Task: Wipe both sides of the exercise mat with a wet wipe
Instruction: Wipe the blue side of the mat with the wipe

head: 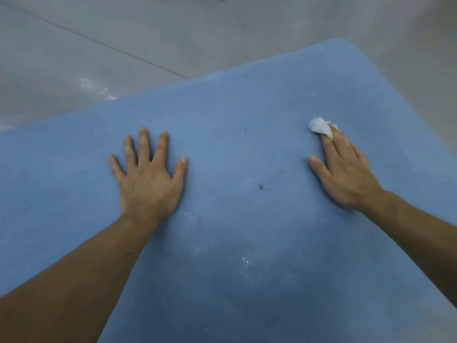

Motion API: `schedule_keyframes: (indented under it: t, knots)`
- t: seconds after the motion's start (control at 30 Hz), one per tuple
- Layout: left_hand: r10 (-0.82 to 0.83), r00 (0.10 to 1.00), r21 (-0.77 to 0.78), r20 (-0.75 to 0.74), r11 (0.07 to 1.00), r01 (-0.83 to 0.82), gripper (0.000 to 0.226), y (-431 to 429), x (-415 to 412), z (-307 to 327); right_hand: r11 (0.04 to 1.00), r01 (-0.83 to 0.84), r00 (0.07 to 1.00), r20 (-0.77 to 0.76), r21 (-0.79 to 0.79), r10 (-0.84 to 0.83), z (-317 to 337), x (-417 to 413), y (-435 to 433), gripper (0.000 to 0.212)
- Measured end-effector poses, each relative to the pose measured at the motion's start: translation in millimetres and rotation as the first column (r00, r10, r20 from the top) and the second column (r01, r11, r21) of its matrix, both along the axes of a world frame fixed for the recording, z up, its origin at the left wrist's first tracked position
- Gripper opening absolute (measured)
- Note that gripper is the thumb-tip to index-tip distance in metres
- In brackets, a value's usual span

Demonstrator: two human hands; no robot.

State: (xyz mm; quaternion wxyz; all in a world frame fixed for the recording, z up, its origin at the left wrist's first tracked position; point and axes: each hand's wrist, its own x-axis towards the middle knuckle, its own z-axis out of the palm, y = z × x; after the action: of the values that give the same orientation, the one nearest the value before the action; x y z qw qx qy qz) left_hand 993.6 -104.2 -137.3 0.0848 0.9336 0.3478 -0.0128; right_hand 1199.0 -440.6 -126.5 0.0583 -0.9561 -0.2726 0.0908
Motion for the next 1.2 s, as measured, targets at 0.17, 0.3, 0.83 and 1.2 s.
schedule_keyframes:
  t: [0.17, 0.3, 0.83, 1.2]
  knots:
    - [0.001, 1.0, 0.013, -0.006, 1.0, -0.001, 0.069, 0, 1, -1, 0.995, -0.073, 0.994, -0.078, 0.066, 0.078, 6, -28, 42, 0.089]
    - [0.002, 1.0, 0.019, -0.003, 1.0, -0.002, 0.065, 2, 2, -3, 0.888, -0.457, 0.887, -0.043, 0.047, 0.459, 13, -93, 75, 0.078]
    - [0.002, 1.0, 0.006, -0.022, 1.0, -0.002, 0.07, 2, 3, 1, 0.997, -0.006, 0.998, 0.059, 0.076, 0.002, -3, 72, 95, 0.089]
    - [0.0, 1.0, 0.009, -0.02, 1.0, 0.001, 0.069, 2, 3, 1, 0.854, -0.518, 0.853, -0.056, 0.046, 0.52, 7, -19, 176, 0.076]
